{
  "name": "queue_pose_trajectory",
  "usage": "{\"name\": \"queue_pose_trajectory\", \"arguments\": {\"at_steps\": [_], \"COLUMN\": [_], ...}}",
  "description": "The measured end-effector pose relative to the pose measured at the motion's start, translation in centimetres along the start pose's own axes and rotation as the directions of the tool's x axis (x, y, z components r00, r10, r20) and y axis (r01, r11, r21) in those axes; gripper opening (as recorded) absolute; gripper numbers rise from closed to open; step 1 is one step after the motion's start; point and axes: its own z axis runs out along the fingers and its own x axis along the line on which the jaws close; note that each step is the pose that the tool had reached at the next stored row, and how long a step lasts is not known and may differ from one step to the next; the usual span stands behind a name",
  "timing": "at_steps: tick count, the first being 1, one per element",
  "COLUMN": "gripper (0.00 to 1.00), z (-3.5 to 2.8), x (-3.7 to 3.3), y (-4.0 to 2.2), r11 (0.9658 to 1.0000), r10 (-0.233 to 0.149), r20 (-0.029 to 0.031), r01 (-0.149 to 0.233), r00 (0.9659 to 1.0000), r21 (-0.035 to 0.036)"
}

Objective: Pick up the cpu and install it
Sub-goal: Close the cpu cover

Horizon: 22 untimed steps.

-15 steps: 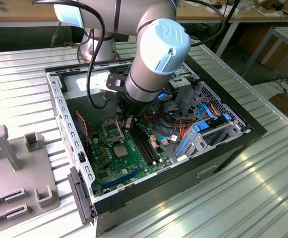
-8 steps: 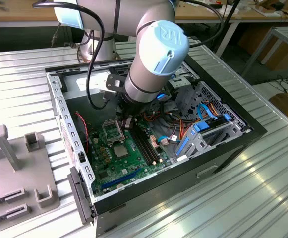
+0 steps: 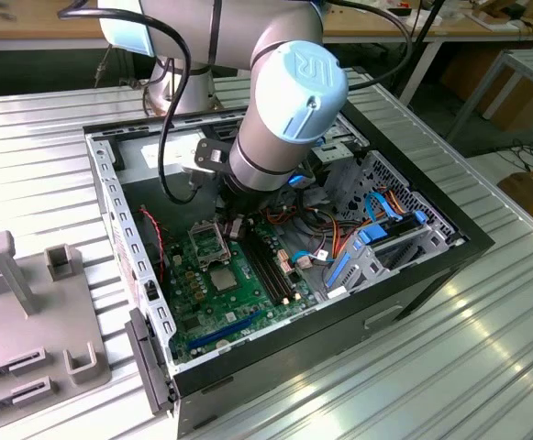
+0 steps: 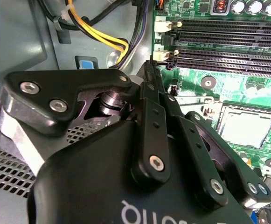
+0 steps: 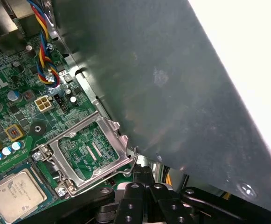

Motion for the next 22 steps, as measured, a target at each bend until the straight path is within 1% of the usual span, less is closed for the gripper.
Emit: {"name": "queue_pose_trajectory", "arguments": {"at_steps": [4, 12, 17, 22], "gripper": [0.11, 0.11, 0.11, 0.11], "z": [-0.11, -0.77, -0.74, -0.63], "x": [0.05, -0.11, -0.09, -0.07], "y": [0.13, 0.25, 0.26, 0.23], "r11": [1.0, 1.0, 1.0, 1.0], "r10": [0.0, 0.0, 0.0, 0.008], "r20": [0.0006, 0.0024, 0.0031, 0.0039], "r01": [0.0, 0.0, 0.0, -0.008], "r00": [1.0, 1.0, 1.0, 1.0], "r21": [-0.0005, -0.0015, -0.0006, 0.0012]}}
